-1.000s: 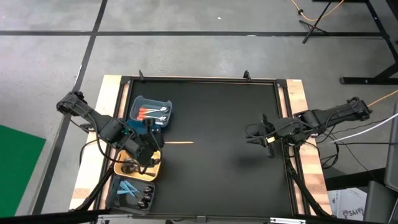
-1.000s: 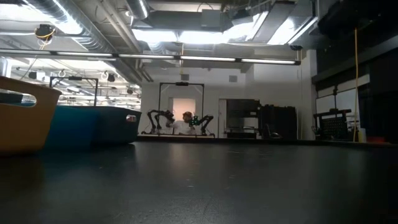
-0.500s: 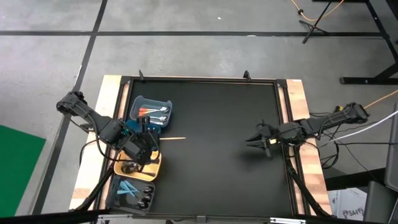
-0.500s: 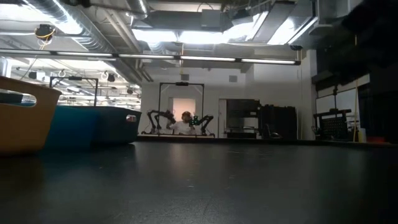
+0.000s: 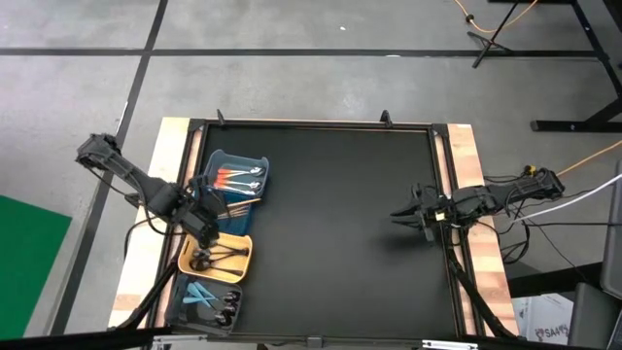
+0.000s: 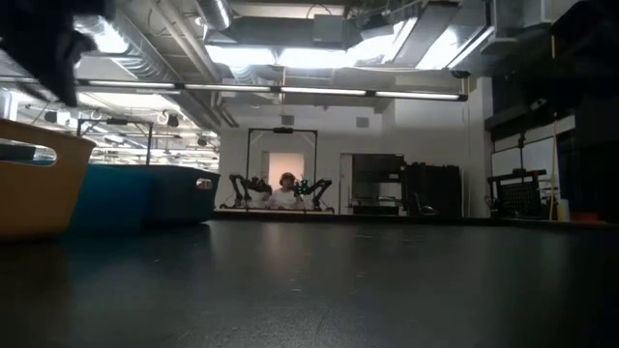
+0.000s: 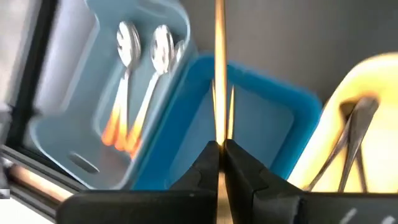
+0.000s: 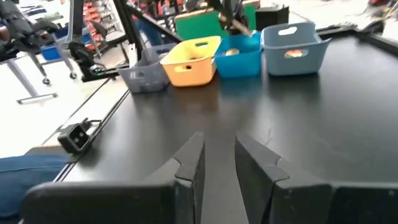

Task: Sort silverware by color (type)
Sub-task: Put the gold spoon into the blue bin

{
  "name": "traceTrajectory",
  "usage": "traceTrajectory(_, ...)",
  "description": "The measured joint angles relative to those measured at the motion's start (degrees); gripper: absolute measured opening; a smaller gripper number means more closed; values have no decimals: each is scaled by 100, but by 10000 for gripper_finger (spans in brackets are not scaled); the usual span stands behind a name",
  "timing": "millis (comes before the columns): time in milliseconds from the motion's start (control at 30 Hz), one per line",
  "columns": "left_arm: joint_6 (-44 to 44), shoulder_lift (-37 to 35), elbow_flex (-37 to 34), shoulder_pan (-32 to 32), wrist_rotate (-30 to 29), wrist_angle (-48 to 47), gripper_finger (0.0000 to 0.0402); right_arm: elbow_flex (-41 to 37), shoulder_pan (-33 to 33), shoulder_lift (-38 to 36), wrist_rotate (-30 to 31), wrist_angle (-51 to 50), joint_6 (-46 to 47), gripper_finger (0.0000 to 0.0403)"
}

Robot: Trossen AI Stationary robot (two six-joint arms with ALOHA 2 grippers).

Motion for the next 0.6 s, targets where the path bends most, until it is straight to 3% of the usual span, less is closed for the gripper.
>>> traceTrajectory(300, -22, -1352, -1210, 0, 205, 31, 5, -2, 0, -302, 221, -40, -355, 78)
traceTrajectory(500, -3, -1699, -1172, 47, 6, -92, 5, -2, 0, -316, 423, -111, -404, 79)
traceTrajectory(600, -142, -1715, -1140, 107, 224, -27, 5, -2, 0, -316, 459, -111, -352, 79)
